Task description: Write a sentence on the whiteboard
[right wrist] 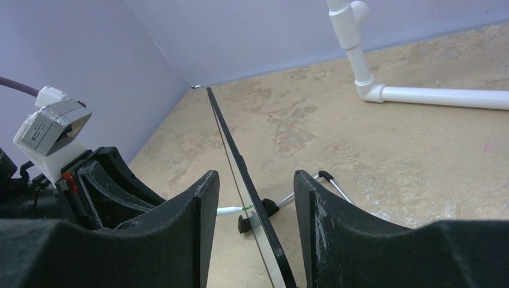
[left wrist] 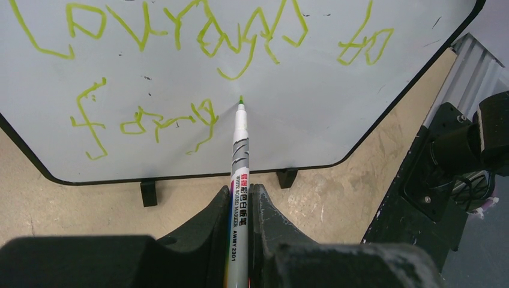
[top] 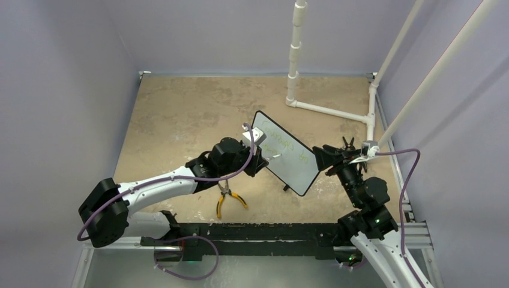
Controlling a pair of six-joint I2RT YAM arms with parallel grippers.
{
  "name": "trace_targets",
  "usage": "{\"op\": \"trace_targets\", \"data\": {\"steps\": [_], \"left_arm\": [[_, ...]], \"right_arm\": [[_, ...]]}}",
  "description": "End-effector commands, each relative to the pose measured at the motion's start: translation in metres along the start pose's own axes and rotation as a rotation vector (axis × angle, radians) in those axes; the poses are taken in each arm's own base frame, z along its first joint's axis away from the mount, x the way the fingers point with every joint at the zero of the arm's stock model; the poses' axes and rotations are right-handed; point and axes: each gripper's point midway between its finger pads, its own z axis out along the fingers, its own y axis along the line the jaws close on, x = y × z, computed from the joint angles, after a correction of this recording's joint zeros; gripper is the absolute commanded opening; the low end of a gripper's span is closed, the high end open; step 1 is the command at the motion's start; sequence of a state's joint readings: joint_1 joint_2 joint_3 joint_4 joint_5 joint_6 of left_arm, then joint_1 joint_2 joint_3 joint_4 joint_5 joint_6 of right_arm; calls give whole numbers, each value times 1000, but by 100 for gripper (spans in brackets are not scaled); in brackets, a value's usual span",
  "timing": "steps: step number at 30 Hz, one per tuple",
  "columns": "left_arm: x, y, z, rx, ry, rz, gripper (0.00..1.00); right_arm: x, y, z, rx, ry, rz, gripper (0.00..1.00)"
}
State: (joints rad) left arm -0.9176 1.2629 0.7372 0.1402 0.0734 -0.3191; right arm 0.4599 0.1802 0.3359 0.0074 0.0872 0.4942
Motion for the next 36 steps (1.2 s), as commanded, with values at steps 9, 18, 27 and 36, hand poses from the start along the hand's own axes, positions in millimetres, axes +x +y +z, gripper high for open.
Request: {"op": "trace_targets", "data": {"steps": [9,18,27,36], "left_arm": [[5,2,-12,-18,4,-11,0],[-5,-2,0,7,-36,-9,0],[-5,-2,8,11,-34,1,0],[11,3,9,-5,13,-6,0]], "right_arm": [[-6,4,-1,-18,-24,-9,52],[-7,4,-1,-21,-26,-9,52],[-6,4,-1,-21,-26,-9,53],[-6,4,0,-18,-24,-9,53]]}}
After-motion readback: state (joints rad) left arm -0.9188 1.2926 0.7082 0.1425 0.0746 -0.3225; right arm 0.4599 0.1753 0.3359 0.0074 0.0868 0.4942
